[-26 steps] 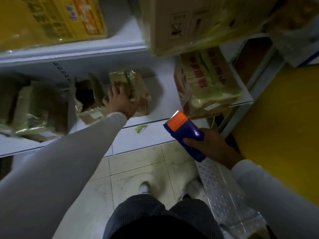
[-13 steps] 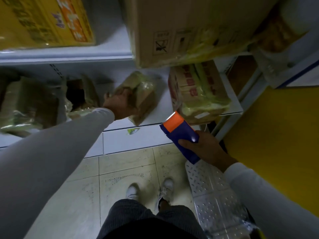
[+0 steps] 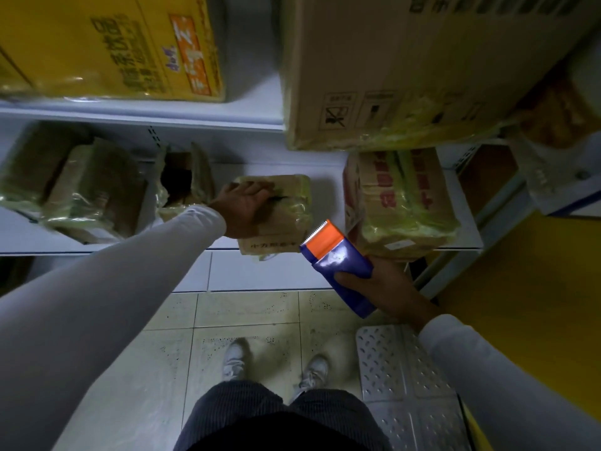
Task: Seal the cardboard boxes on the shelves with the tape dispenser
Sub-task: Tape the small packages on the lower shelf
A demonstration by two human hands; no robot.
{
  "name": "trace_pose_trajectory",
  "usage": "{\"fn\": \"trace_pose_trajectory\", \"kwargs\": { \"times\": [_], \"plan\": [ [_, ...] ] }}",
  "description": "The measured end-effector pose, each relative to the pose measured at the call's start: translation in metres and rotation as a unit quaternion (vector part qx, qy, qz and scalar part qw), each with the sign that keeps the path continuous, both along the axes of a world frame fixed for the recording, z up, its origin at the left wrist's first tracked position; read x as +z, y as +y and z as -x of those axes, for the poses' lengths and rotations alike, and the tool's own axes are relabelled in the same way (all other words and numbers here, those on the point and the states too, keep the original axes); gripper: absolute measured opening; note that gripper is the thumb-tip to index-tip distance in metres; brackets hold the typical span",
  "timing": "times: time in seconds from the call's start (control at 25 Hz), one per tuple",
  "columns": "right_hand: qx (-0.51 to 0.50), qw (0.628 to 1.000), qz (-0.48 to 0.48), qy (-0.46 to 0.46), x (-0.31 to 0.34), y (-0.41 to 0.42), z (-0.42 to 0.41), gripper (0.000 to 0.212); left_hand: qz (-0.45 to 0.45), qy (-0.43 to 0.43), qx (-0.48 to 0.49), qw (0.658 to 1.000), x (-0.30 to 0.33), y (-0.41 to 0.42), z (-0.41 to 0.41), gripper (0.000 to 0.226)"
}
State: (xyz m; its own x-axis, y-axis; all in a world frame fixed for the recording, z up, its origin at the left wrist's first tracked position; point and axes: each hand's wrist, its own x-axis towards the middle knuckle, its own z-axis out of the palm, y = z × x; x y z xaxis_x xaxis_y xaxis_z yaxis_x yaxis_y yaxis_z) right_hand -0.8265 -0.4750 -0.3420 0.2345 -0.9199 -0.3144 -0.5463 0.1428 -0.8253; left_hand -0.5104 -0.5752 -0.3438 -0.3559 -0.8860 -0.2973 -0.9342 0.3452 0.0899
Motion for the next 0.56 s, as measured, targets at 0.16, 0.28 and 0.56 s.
{"fn": "trace_pose_trajectory", "kwargs": {
  "times": [0.16,0.28,0.56],
  "plan": [
    [0.004,1.0,0.005,0.005,0.009,-0.001,-0.027,0.017,-0.033,0.0,-0.01,0.999,-0.001,0.007,-0.035,0.091],
    [-0.012,1.0,-0.004,0.022,0.013,-0.003,-0.05,0.016,-0.008,0.012,-0.06,0.998,-0.007,0.014,-0.039,0.086],
    [-0.035,0.999,-0.001,0.034,0.022,-0.002,-0.07,0.026,0.032,0.135,-0.106,0.985,0.002,0.026,-0.049,0.072]
  ]
}}
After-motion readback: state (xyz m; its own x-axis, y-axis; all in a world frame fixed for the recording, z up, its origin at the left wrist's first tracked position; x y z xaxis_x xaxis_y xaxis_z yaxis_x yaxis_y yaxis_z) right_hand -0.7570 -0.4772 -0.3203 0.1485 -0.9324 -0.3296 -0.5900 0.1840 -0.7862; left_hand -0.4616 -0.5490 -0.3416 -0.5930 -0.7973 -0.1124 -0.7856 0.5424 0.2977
